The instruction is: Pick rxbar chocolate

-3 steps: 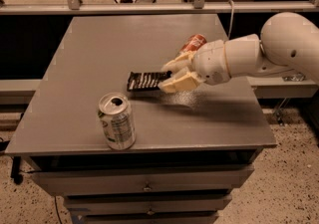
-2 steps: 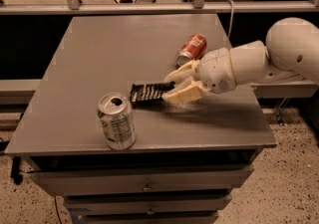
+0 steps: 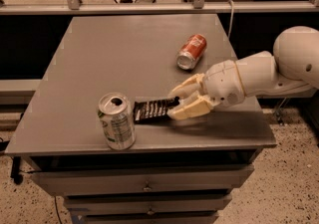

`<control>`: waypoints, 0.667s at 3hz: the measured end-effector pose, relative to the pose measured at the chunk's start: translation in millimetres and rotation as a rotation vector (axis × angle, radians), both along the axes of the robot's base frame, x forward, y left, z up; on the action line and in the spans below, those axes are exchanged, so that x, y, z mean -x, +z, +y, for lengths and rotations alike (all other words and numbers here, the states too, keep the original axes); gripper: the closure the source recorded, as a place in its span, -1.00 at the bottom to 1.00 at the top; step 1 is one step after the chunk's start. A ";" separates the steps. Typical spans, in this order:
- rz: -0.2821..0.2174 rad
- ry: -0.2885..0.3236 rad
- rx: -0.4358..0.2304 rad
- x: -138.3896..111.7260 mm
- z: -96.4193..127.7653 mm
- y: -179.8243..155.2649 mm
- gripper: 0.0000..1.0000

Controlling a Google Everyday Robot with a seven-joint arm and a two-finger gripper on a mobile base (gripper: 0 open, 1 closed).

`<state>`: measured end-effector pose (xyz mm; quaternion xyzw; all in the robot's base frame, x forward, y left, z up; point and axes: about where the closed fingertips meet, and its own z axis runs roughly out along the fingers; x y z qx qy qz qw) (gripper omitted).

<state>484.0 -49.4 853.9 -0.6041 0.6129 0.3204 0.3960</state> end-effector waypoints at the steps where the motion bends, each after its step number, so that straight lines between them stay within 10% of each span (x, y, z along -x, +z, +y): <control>1: 0.024 0.034 0.000 11.4 0.1 -2.7 0.63; 2: 0.036 0.064 0.004 16.0 2.1 -3.6 0.20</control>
Offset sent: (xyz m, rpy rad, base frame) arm -0.0204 0.0014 -0.0046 -0.0089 0.0512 0.1000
